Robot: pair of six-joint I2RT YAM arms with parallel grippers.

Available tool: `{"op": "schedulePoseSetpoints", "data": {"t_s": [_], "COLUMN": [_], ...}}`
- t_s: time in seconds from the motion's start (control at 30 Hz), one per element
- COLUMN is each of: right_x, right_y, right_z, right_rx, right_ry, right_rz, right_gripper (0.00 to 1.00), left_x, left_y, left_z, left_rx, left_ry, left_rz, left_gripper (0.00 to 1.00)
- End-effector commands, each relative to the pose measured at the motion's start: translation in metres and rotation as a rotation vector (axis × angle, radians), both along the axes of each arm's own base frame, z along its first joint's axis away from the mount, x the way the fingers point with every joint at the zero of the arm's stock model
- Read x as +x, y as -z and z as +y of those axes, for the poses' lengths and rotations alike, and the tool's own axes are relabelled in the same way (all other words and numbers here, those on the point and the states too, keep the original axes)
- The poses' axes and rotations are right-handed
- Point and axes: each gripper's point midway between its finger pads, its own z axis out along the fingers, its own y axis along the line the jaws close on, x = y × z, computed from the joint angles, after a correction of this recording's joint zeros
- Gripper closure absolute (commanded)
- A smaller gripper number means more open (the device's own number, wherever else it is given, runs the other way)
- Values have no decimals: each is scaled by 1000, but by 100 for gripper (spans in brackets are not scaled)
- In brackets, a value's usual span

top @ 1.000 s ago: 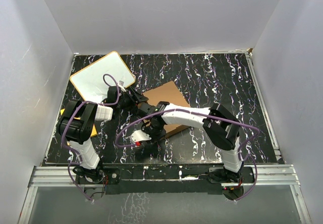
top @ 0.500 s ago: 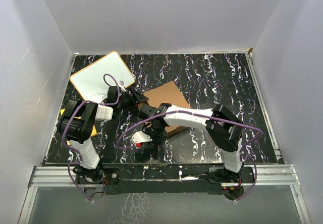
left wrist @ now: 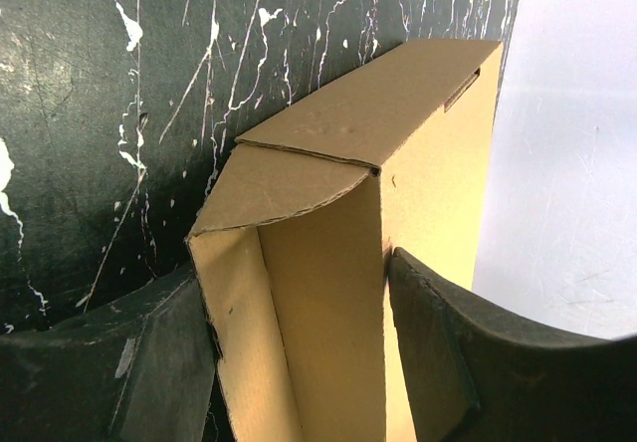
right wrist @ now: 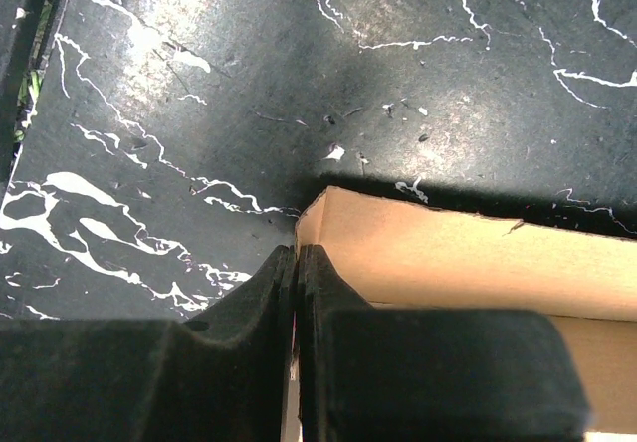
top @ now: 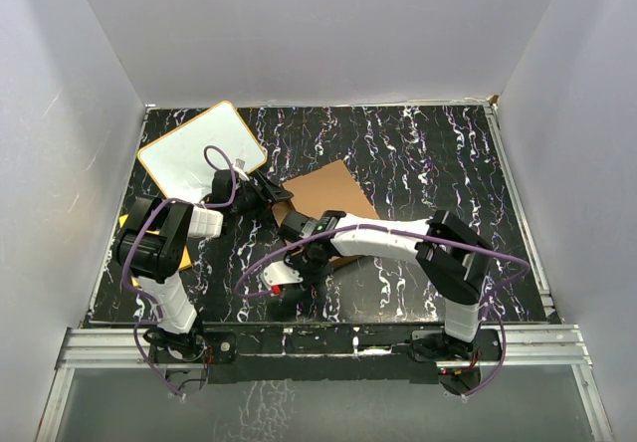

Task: Fold the paper box

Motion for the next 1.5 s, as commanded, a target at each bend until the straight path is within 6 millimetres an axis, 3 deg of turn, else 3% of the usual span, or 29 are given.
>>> {"op": "schedulePoseSetpoints", "data": {"t_s": [0.0,0.3,0.93,1.47], "right_x": [19,40,23,29], "right_y": [-9,-20,-27,-36], "right_z": [9,13,3,-2], "right_rx": [58,98,123,170], "right_ry": [47,91,64,128], "right_rz": [-75,-99,-60,-86], "right_gripper": [91,92,91,90], "left_x": [-64,-65,-63,-61], "left_y": [83,83,84,83], "left_z": [24,24,23,23], "left_rx": [185,182,180,178], "left_ry": [22,22,26,25], "left_rz": [307,306,306,306], "left_gripper": [41,41,41,41]}}
